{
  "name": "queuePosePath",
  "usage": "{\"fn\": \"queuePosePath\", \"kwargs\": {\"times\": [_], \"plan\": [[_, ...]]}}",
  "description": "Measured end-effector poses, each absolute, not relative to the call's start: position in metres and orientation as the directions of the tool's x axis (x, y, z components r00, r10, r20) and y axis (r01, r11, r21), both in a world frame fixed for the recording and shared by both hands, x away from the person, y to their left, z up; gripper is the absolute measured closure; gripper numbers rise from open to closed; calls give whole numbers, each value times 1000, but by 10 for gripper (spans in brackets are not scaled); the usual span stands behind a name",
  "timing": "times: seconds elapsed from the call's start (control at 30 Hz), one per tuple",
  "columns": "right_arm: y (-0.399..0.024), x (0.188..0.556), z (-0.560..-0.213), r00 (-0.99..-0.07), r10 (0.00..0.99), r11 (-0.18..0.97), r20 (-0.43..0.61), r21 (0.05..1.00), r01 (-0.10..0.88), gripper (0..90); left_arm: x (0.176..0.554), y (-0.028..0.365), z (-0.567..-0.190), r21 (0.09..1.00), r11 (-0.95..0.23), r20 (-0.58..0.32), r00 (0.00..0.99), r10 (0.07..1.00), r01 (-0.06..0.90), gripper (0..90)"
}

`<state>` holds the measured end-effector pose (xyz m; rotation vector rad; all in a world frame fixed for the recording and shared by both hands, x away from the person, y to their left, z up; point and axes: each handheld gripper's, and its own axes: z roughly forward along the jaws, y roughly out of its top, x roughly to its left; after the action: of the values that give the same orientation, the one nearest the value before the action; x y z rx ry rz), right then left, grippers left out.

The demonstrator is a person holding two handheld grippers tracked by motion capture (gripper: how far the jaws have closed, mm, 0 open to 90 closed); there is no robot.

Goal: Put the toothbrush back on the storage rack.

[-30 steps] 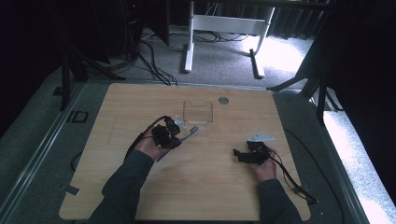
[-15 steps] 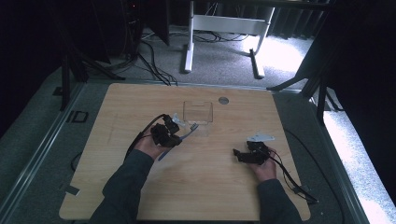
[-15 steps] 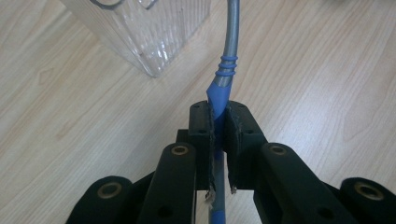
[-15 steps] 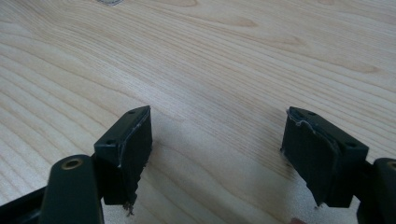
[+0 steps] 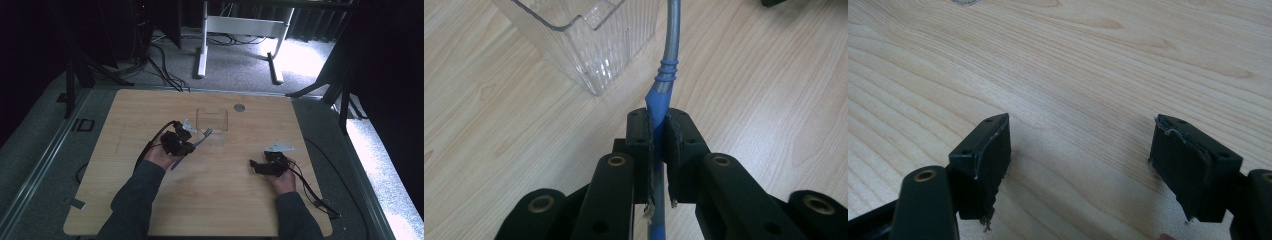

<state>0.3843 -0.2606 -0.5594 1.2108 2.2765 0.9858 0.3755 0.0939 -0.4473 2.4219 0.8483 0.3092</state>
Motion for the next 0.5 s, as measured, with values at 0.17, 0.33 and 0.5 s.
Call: {"fn": "queuePosePath", "kwargs": {"times": [0.17,0.33,0.5], "plan": [[-261,384,-559,-558,830,383,-5,731,564,239,375,95,-446,581,-638,32,769,638,505,817],[-261,384,-559,-557,830,383,-5,731,564,239,375,95,-446,591,-629,32,764,644,505,817],[-261,384,-559,-557,830,383,-4,731,565,239,375,95,-445,597,-625,34,762,646,503,817]]}}
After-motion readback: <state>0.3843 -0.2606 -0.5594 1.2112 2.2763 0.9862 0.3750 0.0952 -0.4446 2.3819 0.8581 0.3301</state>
